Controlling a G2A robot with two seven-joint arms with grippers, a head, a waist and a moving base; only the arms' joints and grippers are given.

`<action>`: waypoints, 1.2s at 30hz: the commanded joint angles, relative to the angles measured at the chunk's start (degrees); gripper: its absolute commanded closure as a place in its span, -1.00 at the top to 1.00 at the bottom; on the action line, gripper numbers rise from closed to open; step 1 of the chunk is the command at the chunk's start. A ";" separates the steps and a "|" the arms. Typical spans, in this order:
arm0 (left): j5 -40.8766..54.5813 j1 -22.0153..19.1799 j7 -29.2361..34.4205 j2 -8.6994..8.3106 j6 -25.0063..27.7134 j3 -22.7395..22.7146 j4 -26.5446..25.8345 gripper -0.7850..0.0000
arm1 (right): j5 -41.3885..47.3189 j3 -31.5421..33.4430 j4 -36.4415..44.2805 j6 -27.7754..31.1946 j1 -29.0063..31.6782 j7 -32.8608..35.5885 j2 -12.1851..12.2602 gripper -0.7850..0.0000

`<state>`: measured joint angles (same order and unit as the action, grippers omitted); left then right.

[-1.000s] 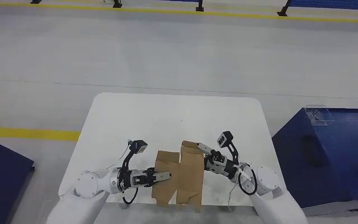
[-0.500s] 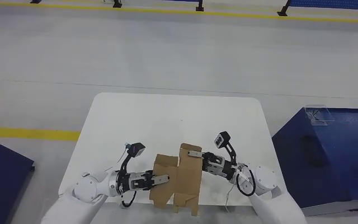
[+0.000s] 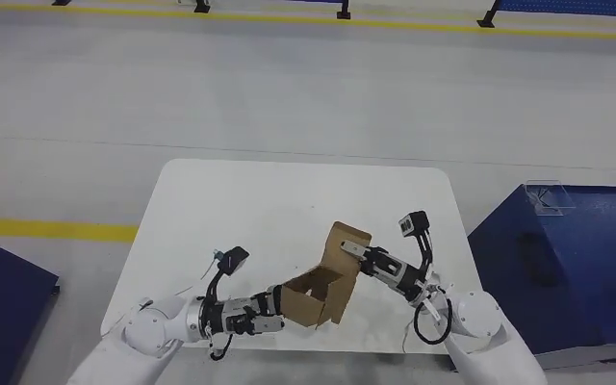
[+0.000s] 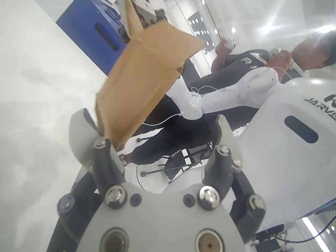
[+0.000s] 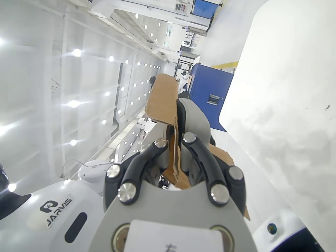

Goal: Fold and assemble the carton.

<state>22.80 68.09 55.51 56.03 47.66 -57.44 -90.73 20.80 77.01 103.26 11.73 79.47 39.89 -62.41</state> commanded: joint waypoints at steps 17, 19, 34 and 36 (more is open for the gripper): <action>-9.16 0.39 -5.40 1.29 0.46 3.89 -3.75 1.00 | 2.99 -5.63 0.09 0.21 0.96 -3.42 -1.19 -1.00; -8.55 0.67 -5.55 1.17 0.94 3.41 -3.21 1.00 | 4.03 -4.03 0.00 0.24 1.17 -3.65 -1.07 -1.00; -8.34 1.67 -7.60 0.73 1.91 0.88 -1.44 1.00 | 6.83 -0.88 1.12 -0.98 1.97 -3.52 -0.81 -1.00; -14.63 1.67 -13.33 0.67 2.26 -2.52 -0.83 1.00 | 13.44 -1.40 1.18 -2.88 1.92 -4.06 -1.17 -1.00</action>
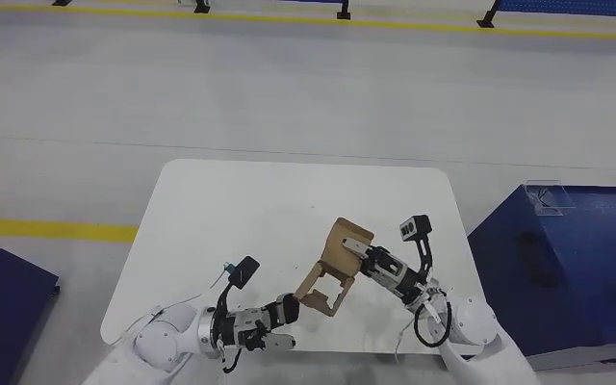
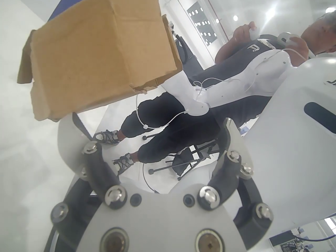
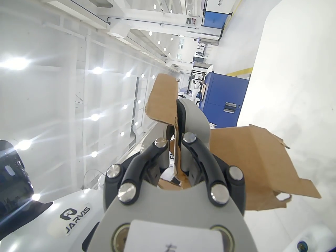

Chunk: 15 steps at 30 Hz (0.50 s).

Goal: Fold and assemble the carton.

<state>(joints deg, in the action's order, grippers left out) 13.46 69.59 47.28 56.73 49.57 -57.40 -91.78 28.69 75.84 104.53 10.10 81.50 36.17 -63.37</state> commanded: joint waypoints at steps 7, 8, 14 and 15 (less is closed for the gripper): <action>-36.38 6.77 -33.75 1.35 1.25 -10.71 -5.32 1.00 | 33.50 -0.27 -4.42 -9.22 -3.73 2.34 -1.51 -1.00; -41.46 7.34 -37.49 1.62 0.88 -11.33 -6.42 1.00 | 37.95 -0.17 -5.11 -11.40 -4.15 2.71 -1.68 -1.00; -48.32 8.23 -42.82 1.99 0.02 -12.03 -7.72 1.00 | 48.17 0.06 -6.67 -18.99 -5.28 3.76 -1.94 -1.00; -48.32 8.23 -42.82 1.99 0.02 -12.03 -7.72 1.00 | 48.17 0.06 -6.67 -18.99 -5.28 3.76 -1.94 -1.00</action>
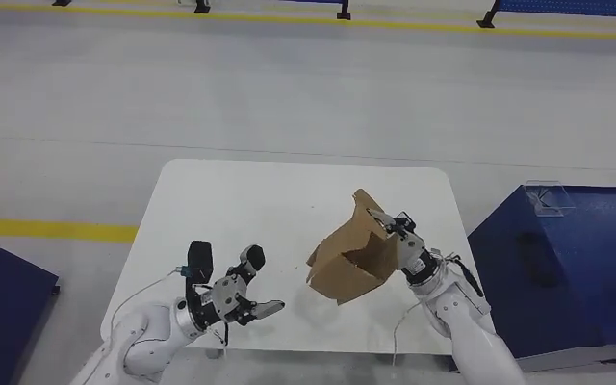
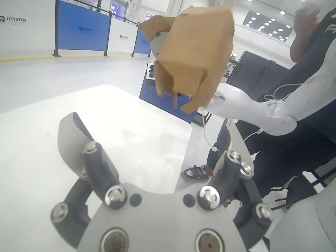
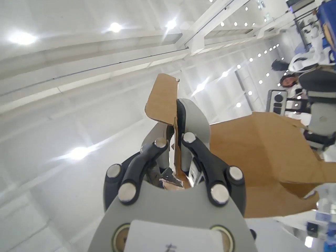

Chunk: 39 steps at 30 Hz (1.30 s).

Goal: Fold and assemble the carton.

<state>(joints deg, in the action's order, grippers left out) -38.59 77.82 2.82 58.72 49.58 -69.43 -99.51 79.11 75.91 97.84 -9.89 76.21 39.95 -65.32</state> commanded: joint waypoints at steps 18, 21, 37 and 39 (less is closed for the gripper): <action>-51.95 11.12 -23.43 0.40 -27.30 -1.80 -18.58 1.00 | 29.45 -3.52 -6.31 -22.25 -3.01 -20.43 -1.43 -1.00; -62.16 12.71 -23.75 0.62 -36.40 -0.45 -19.59 1.00 | 37.49 -4.57 -8.18 -25.42 -4.10 -25.67 -1.84 -1.00; -67.95 10.87 -20.30 2.56 -49.16 4.92 -19.96 1.00 | 41.79 -4.29 -6.98 -29.31 -2.19 -26.21 -2.27 -1.00; -69.42 10.10 -19.69 2.77 -48.92 6.06 -20.28 1.00 | 43.12 -4.17 -7.21 -30.62 -1.88 -25.79 -2.30 -1.00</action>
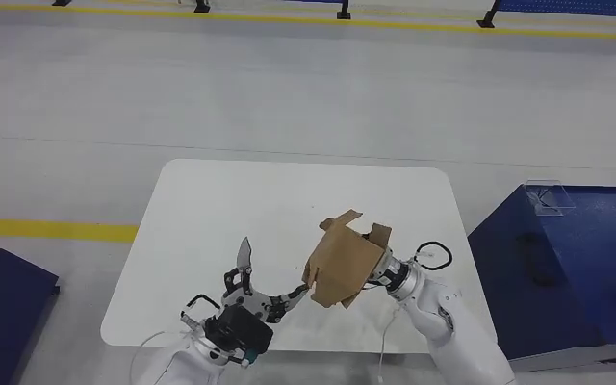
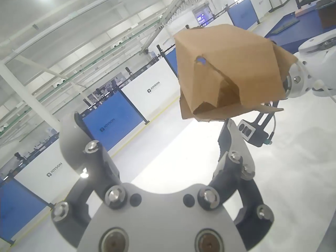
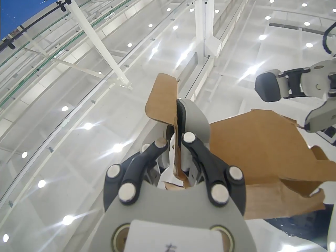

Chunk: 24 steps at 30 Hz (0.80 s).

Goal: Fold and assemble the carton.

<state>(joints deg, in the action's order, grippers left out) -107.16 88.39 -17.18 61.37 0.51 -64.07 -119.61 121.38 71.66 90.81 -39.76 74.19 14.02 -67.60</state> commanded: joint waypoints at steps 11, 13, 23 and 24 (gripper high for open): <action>-3.28 -3.55 1.55 1.46 -1.42 4.98 -0.85 0.76 | -0.47 1.17 0.58 -1.04 0.90 0.07 -0.06 -1.00; -3.60 -3.81 1.86 1.65 -1.77 5.40 -0.84 0.65 | -1.29 1.20 0.77 -0.33 1.23 0.85 -0.13 -1.00; -3.62 -5.27 3.70 2.63 -1.95 7.26 0.67 0.66 | -7.49 1.19 1.93 0.41 2.13 4.88 -0.29 -1.00; -3.60 -5.37 3.83 2.73 -2.00 7.41 0.80 0.64 | -8.22 1.11 2.02 0.53 2.16 5.25 -0.32 -1.00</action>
<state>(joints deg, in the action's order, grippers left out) -110.75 83.15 -13.47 64.00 -1.45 -56.85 -118.96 113.94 72.85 92.72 -39.35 76.36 18.92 -67.90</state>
